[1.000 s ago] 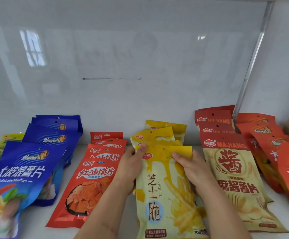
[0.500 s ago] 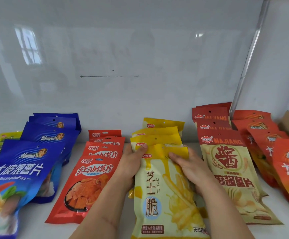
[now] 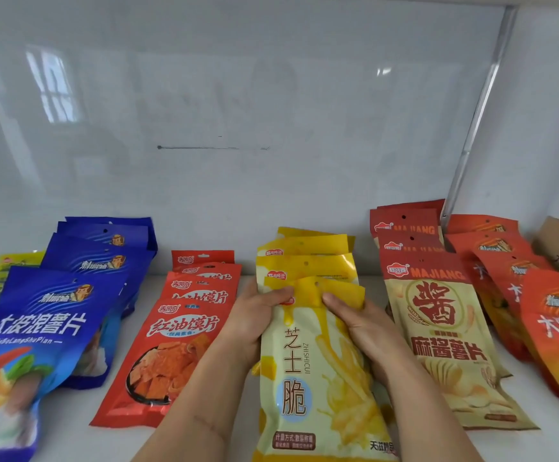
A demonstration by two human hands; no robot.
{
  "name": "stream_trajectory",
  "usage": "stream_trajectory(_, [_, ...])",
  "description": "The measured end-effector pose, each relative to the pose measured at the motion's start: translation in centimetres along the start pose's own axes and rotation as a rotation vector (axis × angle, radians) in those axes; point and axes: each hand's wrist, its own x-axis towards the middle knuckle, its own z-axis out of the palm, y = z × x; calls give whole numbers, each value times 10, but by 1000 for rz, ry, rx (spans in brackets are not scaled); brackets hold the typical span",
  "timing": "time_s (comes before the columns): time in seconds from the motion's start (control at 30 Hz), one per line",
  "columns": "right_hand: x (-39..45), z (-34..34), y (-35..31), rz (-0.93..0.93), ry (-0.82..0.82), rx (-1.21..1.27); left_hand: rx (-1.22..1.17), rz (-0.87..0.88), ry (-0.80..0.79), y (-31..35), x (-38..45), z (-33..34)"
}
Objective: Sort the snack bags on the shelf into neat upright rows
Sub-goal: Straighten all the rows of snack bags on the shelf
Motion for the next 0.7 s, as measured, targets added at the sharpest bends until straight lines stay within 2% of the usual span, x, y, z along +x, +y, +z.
stream_trajectory(0.23, [-3,0,4,-38,71,-1,107,-4,50,-6,8,1])
stream_trajectory(0.63, [11,0,19,-16,117,-134,627,51,228,-8,20,-9])
stream_trajectory(0.7, [9,-1,17,-18,100,-129,630,57,240,-6,14,-6])
